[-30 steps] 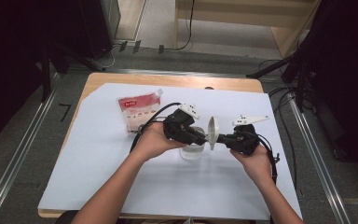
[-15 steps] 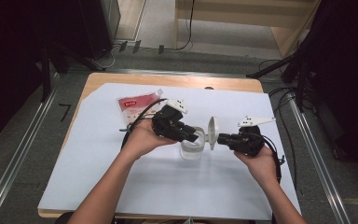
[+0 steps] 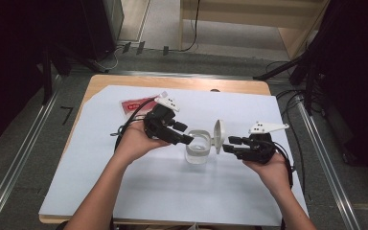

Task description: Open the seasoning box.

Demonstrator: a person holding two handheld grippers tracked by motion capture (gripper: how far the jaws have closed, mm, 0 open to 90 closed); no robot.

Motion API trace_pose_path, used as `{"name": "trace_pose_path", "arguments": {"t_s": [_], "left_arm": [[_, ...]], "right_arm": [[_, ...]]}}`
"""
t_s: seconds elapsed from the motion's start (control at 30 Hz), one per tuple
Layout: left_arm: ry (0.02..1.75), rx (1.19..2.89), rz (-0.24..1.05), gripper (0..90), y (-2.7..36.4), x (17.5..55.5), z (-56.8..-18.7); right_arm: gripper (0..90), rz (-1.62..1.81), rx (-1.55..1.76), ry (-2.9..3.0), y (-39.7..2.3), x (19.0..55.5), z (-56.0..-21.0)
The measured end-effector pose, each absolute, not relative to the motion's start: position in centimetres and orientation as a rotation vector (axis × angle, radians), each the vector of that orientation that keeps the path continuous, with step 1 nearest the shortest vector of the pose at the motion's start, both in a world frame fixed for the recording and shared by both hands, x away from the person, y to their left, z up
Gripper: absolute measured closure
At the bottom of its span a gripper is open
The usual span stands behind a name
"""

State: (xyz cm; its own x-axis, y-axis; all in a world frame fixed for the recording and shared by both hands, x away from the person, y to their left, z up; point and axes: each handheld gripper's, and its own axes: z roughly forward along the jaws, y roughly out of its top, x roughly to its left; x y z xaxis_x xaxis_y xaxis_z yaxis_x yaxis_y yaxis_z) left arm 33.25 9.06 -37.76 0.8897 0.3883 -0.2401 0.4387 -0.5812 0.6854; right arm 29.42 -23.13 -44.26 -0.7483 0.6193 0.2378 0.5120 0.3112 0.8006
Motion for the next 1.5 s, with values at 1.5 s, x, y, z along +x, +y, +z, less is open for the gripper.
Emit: {"name": "trace_pose_path", "arguments": {"t_s": [1.5], "left_arm": [[0.834, 2.172, -0.015, 41.7, 20.6, 32.0, -37.3]], "right_arm": [[46.4, 1.450, 1.093, 2.465, -23.0, 29.9, -44.7]]}}
